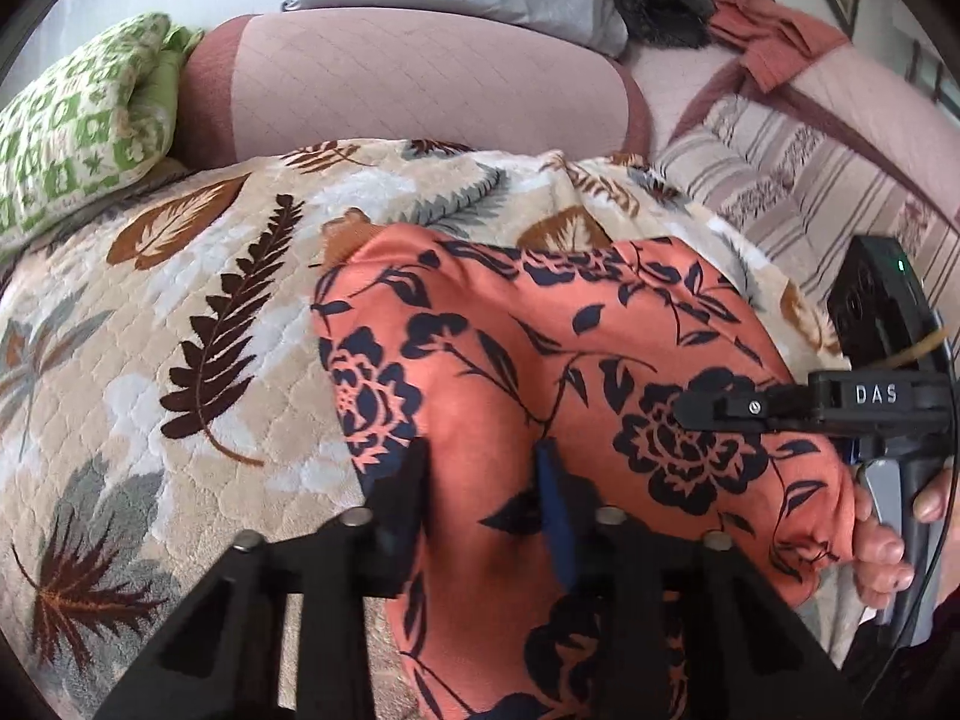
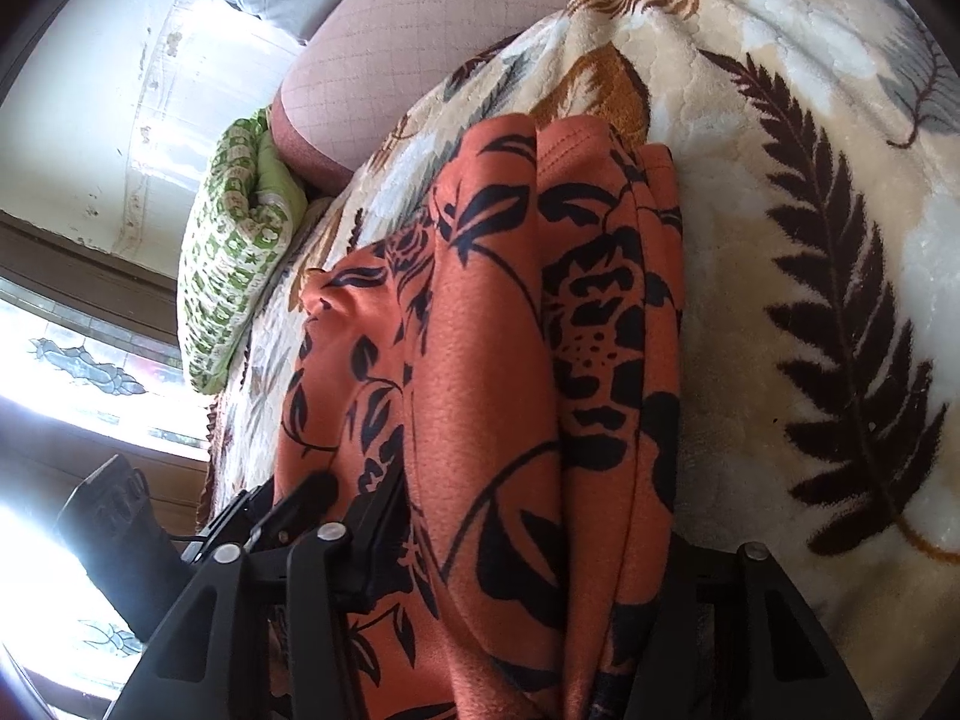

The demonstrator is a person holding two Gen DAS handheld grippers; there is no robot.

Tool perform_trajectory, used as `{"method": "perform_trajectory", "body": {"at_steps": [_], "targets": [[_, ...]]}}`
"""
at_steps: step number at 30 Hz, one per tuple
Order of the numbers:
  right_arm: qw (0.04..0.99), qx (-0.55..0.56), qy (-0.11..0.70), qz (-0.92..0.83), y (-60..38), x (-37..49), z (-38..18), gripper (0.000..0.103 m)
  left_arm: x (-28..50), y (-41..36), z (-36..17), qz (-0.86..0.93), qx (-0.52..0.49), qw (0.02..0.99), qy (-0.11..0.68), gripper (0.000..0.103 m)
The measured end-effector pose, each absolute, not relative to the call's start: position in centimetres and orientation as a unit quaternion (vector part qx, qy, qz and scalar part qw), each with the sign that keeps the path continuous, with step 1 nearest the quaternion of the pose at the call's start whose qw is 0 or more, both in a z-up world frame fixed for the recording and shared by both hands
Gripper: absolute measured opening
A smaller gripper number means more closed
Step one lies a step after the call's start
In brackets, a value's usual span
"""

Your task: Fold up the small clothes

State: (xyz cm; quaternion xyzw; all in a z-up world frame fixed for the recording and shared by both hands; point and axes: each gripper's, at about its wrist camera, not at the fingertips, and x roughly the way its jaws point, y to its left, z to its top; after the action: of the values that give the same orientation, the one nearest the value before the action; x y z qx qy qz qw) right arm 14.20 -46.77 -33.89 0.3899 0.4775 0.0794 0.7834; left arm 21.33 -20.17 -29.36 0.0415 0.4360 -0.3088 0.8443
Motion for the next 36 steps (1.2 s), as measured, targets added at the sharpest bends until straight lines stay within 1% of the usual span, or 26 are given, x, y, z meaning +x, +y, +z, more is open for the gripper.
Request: {"method": "perform_trajectory", "body": {"at_steps": [3, 5, 11, 15, 22, 25, 29, 32, 36], "targets": [[0.789, 0.387, 0.47, 0.077, -46.6, 14.1, -33.4, 0.048, 21.0, -20.2, -28.6, -0.31, 0.042, 0.851, 0.422, 0.023], [0.796, 0.387, 0.46, 0.079, -46.5, 13.9, -32.8, 0.046, 20.6, -20.1, -28.0, -0.313, 0.042, 0.856, 0.408, 0.022], [0.815, 0.39, 0.417, 0.1, -45.6, 13.2, -30.5, 0.045, 20.2, -18.9, -25.7, -0.312, 0.025, 0.87, 0.381, 0.021], [0.822, 0.396, 0.388, 0.132, -43.8, 13.6, -28.9, 0.045, 19.5, -17.6, -23.4, -0.296, 0.047, 0.889, 0.348, 0.021], [0.813, 0.425, 0.35, 0.19, -38.8, 16.1, -27.8, 0.045, 19.8, -11.8, -20.4, -0.243, 0.023, 0.918, 0.312, 0.021], [0.804, 0.428, 0.359, 0.203, -36.5, 17.3, -28.8, 0.044, 20.5, -9.6, -20.8, -0.219, 0.015, 0.92, 0.325, 0.021], [0.789, 0.423, 0.4, 0.197, -33.9, 18.1, -30.9, 0.044, 20.7, -8.2, -22.6, -0.199, 0.031, 0.912, 0.356, 0.021], [0.78, 0.415, 0.432, 0.18, -33.0, 18.2, -32.3, 0.044, 20.7, -7.5, -24.5, -0.194, 0.054, 0.899, 0.389, 0.015], [0.757, 0.437, 0.466, 0.138, -34.1, 18.7, -35.1, 0.044, 21.6, -6.7, -27.7, -0.178, 0.062, 0.875, 0.446, 0.015]]}}
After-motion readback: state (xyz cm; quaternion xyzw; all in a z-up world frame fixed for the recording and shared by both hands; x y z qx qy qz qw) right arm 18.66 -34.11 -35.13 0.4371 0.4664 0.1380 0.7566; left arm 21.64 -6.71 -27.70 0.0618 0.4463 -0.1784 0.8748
